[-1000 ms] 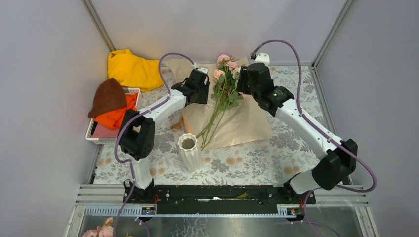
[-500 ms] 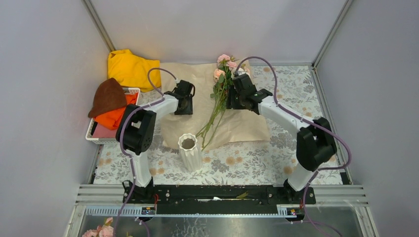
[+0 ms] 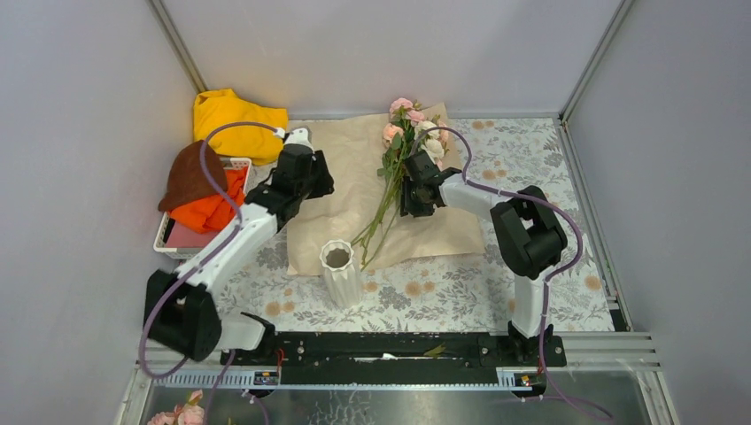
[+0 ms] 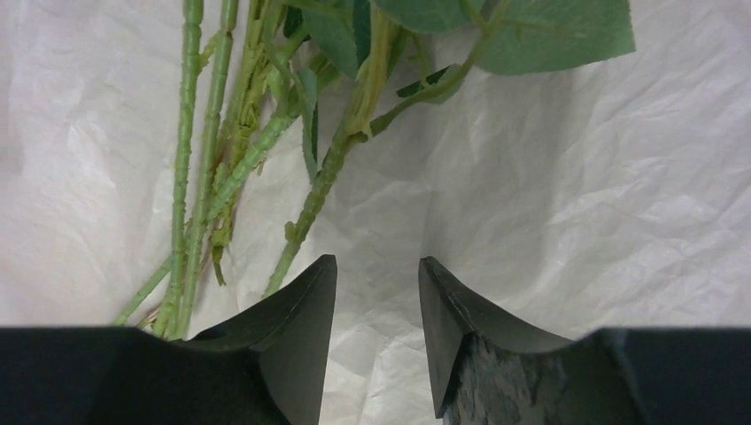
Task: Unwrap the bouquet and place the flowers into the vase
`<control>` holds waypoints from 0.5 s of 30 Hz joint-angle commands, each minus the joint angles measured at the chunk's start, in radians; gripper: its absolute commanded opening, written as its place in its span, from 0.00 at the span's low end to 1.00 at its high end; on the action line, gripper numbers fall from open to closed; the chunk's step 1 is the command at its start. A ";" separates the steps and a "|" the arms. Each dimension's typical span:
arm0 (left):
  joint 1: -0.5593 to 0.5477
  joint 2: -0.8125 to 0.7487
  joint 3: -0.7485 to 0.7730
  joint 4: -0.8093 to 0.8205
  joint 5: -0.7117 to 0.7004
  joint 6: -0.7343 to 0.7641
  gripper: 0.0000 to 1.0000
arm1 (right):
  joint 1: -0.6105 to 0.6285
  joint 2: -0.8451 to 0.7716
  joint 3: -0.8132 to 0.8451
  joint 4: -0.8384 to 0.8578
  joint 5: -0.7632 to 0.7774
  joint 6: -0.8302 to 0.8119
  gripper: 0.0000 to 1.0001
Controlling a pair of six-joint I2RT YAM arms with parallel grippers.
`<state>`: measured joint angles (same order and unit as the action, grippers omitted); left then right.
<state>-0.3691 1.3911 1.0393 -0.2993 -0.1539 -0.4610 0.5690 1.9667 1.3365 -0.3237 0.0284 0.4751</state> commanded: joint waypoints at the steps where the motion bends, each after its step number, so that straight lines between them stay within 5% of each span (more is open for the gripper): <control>1: -0.019 -0.132 -0.050 0.043 -0.017 -0.024 0.51 | 0.005 -0.016 0.034 0.055 -0.049 0.037 0.47; 15: -0.022 -0.231 -0.079 0.000 0.001 -0.028 0.53 | 0.014 -0.004 0.027 0.083 -0.105 0.052 0.48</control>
<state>-0.3859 1.1770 0.9726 -0.3031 -0.1570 -0.4808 0.5697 1.9568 1.3273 -0.2573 -0.0425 0.5137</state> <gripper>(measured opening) 0.532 0.480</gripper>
